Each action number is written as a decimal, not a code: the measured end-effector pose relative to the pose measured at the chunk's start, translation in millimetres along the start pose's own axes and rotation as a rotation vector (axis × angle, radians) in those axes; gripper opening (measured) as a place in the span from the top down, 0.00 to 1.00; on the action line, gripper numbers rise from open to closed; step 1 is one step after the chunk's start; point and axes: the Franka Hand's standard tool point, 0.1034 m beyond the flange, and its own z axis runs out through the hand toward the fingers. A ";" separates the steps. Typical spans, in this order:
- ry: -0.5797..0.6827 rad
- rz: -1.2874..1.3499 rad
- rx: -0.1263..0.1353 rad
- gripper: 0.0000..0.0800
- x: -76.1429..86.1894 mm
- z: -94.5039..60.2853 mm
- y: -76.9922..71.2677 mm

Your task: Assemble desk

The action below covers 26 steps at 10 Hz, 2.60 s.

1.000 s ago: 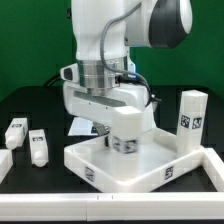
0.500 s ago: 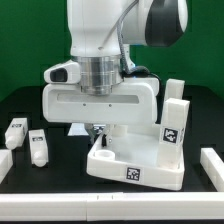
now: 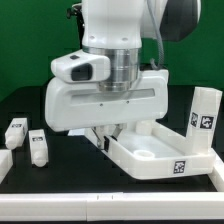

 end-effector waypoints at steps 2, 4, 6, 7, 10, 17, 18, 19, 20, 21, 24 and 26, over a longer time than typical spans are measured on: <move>-0.013 -0.189 -0.019 0.93 0.7 -1.4 4.0; -0.029 -0.455 -0.020 0.93 39.4 -25.7 4.3; -0.028 -0.728 -0.034 0.93 65.7 -31.5 -1.8; -0.036 -0.780 -0.032 0.93 61.8 -29.3 0.9; -0.068 -0.943 -0.040 0.93 60.4 -28.3 6.6; -0.047 -0.995 -0.032 0.93 102.3 -21.4 18.4; -0.043 -1.029 -0.036 0.93 103.5 -20.2 18.5; -0.015 -1.131 -0.053 0.93 110.0 -17.0 16.7; 0.002 -1.150 -0.055 0.93 114.0 -12.9 11.7; 0.010 -1.151 -0.057 0.93 115.8 -9.4 9.1; 0.006 -1.136 -0.052 0.93 113.3 -7.0 11.4; 0.005 -1.068 -0.057 0.93 111.5 -3.5 -1.1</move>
Offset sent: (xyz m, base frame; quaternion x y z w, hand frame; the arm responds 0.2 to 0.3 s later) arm 0.0756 0.0546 0.0333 0.0827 0.0028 -0.2880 0.9541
